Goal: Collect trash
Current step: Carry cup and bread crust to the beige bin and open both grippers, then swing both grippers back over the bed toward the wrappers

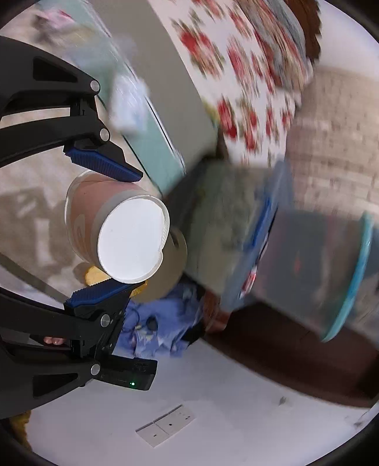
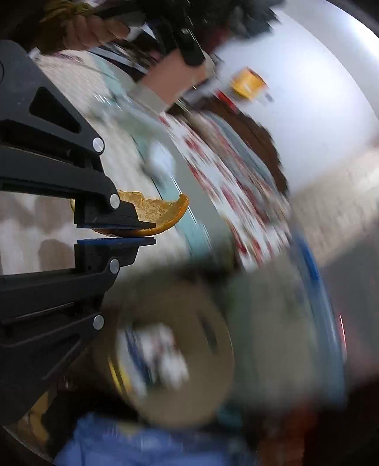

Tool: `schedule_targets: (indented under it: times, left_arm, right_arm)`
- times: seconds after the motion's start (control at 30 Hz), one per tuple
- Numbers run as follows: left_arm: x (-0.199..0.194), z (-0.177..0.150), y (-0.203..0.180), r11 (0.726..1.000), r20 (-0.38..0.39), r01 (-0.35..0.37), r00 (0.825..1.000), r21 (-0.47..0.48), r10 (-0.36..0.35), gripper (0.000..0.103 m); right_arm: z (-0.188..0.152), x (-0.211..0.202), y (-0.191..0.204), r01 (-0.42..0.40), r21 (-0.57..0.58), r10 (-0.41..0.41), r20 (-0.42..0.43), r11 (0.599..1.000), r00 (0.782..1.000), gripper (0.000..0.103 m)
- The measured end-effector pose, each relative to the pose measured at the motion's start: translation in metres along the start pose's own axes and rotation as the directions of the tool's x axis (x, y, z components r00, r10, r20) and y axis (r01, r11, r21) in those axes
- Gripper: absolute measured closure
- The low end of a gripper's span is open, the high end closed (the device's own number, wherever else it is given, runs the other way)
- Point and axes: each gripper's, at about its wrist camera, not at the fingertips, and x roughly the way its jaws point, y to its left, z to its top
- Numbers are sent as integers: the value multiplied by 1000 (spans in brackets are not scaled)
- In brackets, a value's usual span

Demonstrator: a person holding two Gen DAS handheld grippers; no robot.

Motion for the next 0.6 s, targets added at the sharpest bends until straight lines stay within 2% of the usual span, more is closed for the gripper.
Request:
schedule_targets:
  times: [0.1,0.17,0.27,0.3,0.33,0.37,0.4,0.5,0.6]
  left_arm:
    - [60,27,-31,999,-33,21,999,29,-20,41]
    - [94,39,-47,999,-54,31,998,33,-29,41]
    - [142,52,-65,999,-94,27,995,37,-24,34]
    - [155,53,-67,999,-113,11,994,35,-7,31]
    - [167,52,-69,1000,-133,-7,991,30,11,31]
    - [174,51,-68,1000,-150,-15,989,24,18,31]
    - [176,48,-66,1000,-155,-18,988,15,20,31]
    - [164,41,-58,1000,-145,-26,989,6,27,31]
    - [135,27,-45,999,-131,-27,991,-17,25,31]
  right_arm:
    - [19,-4,-45,98,39,-99,27,994,995,96]
    - [28,0,-65,117,66,-119,29,991,992,93]
    - [35,15,-97,91,152,-92,-2,984,996,91]
    - [37,21,-108,79,193,-77,-20,978,997,83]
    - [41,22,-118,69,217,-66,-22,974,998,62]
    - [42,21,-122,64,229,-62,-14,971,998,46]
    - [41,18,-123,68,230,-74,18,971,997,25]
    - [38,11,-117,79,195,-92,57,978,994,25]
    - [37,7,-114,44,226,-63,78,973,995,25]
